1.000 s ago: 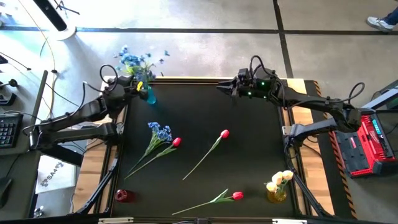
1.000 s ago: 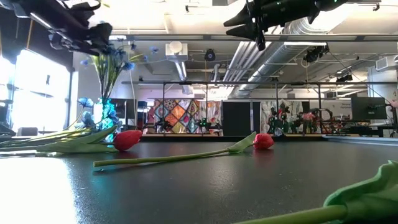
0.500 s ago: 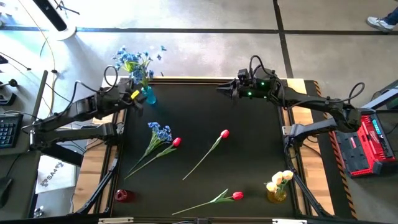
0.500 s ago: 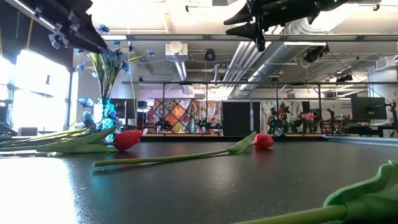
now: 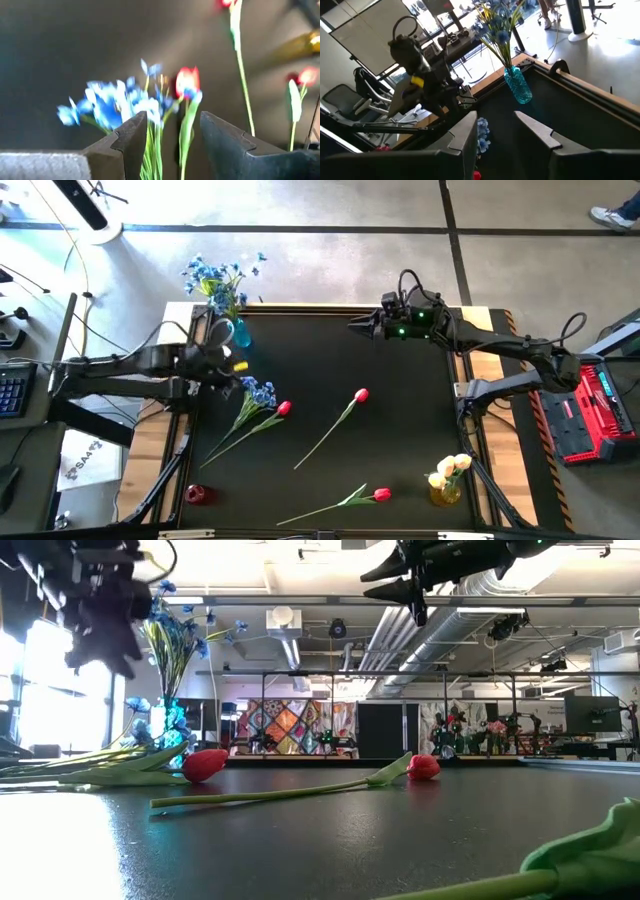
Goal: Sort flowers into vase by color
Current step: Put the blue flowers into the blue vase
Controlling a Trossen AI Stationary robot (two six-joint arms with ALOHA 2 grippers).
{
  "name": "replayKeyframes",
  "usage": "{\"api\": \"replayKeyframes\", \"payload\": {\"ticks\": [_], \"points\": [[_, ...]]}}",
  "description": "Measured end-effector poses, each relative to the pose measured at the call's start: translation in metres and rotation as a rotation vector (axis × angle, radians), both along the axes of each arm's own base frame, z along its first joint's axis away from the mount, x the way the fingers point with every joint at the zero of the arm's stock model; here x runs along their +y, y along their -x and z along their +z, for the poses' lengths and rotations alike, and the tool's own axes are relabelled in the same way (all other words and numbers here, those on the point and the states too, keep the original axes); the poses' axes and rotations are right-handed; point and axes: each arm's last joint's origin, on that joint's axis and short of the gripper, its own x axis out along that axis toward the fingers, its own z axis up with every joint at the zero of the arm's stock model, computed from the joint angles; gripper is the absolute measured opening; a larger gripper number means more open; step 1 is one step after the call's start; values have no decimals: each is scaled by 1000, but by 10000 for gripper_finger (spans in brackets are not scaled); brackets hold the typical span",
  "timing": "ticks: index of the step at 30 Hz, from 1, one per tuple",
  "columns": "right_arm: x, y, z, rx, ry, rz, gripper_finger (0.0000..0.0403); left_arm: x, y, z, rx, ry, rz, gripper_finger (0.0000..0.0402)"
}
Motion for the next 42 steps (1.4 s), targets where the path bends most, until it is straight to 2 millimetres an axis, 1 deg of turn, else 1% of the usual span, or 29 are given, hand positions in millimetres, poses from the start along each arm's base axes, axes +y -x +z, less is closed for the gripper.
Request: {"api": "replayKeyframes", "payload": {"ticks": [4, 10, 14, 17, 19, 26, 29, 31, 33, 39, 40, 42], "points": [[0, 1, -3, 31, -22, -1, 114, -13, -4, -14, 71, 84, 0, 172], [1, 2, -9, 90, -46, 0, 114, -31, -2, -41, 177, 146, 19, 172], [1, 2, -10, 94, -43, 0, 114, -38, -7, -55, 158, 171, 12, 172], [1, 2, -10, 98, -29, 2, 114, -41, -12, -62, 124, 160, 6, 172], [1, 2, -10, 98, -27, 2, 114, -43, -13, -70, 139, 139, 5, 172], [1, 2, -10, 100, -25, 3, 114, -44, -14, -99, 307, 89, 8, 172], [1, 2, -10, 102, -20, 5, 114, -44, -17, -105, 358, 60, 3, 170], [1, 2, -11, 107, -23, 5, 114, -44, -19, -109, 387, 49, 16, 159], [1, 3, -11, 115, -31, 4, 114, -44, -21, -109, 401, 47, 42, 136], [2, 4, -16, 157, -53, 4, 114, -44, -28, -101, 358, 17, 75, 25], [2, 4, -16, 161, -53, 5, 114, -44, -30, -99, 337, 12, 74, 14], [2, 4, -16, 164, -47, 7, 114, -45, -33, -94, 312, 11, 74, 10]]}}
